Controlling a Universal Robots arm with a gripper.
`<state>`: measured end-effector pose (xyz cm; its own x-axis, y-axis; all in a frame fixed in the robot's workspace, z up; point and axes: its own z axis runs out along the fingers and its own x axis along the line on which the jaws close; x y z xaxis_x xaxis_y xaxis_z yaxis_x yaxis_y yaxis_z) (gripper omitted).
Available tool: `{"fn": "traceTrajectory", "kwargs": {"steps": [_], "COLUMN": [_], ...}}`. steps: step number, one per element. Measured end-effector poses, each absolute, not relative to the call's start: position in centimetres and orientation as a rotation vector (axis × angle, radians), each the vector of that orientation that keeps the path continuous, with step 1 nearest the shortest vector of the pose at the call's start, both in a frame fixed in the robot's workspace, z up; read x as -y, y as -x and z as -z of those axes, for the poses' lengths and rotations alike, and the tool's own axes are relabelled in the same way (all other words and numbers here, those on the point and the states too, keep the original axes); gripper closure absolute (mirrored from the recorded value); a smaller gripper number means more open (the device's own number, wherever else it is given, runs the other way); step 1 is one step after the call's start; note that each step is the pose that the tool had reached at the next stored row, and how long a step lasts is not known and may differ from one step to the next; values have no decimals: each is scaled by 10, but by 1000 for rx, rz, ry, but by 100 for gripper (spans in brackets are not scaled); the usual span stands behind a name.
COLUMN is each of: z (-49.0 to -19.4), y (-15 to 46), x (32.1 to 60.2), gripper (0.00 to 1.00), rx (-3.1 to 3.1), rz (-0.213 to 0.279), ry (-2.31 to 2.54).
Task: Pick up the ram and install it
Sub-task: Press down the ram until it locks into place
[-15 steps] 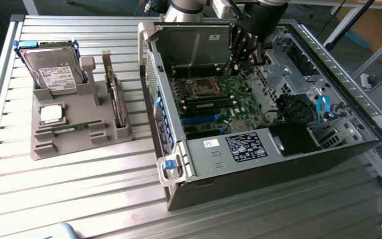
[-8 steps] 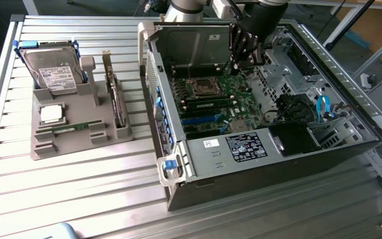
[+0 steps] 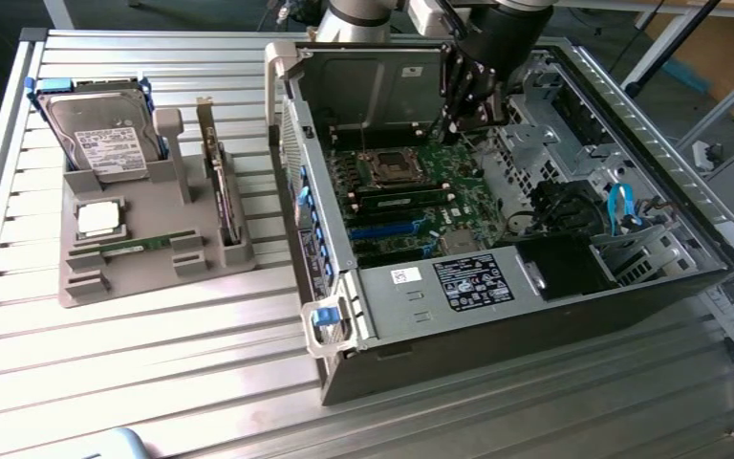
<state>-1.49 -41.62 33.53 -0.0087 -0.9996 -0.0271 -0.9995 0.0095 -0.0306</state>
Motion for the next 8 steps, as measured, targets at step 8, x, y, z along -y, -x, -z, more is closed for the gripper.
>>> {"fn": "traceTrajectory", "kwargs": {"steps": [8], "z": [-335], "y": [1], "x": [416], "gripper": [90], "rx": [-2202], "rz": [4], "ry": [2183]}}
